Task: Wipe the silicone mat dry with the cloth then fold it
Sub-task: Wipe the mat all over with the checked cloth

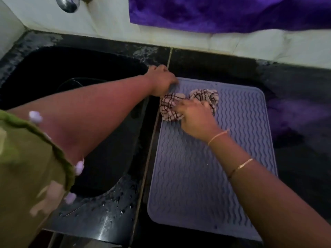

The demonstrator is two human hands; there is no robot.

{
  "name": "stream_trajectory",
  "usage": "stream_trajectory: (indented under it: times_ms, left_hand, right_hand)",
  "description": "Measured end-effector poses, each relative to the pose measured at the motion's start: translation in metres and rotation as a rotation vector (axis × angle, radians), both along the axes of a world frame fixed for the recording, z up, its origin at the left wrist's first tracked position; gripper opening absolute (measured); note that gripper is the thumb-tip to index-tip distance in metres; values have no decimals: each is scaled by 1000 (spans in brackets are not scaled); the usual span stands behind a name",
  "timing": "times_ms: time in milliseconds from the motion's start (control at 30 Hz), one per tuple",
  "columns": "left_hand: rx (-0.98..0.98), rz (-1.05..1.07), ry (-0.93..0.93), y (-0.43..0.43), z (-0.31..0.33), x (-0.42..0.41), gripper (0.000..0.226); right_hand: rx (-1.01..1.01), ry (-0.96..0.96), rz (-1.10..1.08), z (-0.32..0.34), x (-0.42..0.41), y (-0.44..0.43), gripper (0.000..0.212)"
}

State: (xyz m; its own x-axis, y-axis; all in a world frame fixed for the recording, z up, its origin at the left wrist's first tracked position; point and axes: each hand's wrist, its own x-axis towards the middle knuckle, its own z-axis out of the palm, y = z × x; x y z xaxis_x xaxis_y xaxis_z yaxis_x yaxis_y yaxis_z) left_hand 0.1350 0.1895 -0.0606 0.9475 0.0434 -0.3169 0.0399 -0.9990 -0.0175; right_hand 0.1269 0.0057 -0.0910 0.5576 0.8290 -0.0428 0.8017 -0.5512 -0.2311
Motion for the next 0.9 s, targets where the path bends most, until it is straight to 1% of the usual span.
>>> stream_trajectory:
  times_ms: [67, 133, 200, 267, 400, 533, 633, 700, 767, 833, 900]
  left_hand:
    - [78, -70, 1, 2, 1, 1, 54]
    - [204, -115, 29, -1, 1, 0, 52]
    - [305, -134, 63, -7, -1, -2, 50]
    - [336, -117, 63, -14, -1, -2, 49]
    - [291, -66, 90, -16, -4, -5, 52]
    - [175, 2, 144, -9, -9, -9, 59]
    - [95, 65, 148, -8, -15, -12, 60]
    - [68, 113, 113, -13, -19, -16, 58]
    - [76, 117, 12, -21, -20, -23, 54]
    - [46, 106, -161, -27, -21, -34, 48]
    - [-74, 164, -297, -26, -20, -48, 38]
  right_hand:
    - [61, 76, -64, 8, 10, 2, 48]
    - [102, 102, -113, 13, 18, 7, 44]
    - [8, 73, -90, 10, 11, 13, 44]
    - [-57, 36, -69, 6, -1, 15, 46]
    - [-35, 97, -42, 1, -36, -1, 48]
    - [-1, 164, 20, 3, -74, -31, 50]
    - [-19, 212, 94, 5, -106, -52, 50]
    - [-40, 256, 143, 7, -118, -63, 51]
    - [-28, 321, 168, 11, -119, -68, 50]
    - [43, 382, 136, 19, -110, -66, 51]
    - [169, 342, 46, 27, -89, -56, 49]
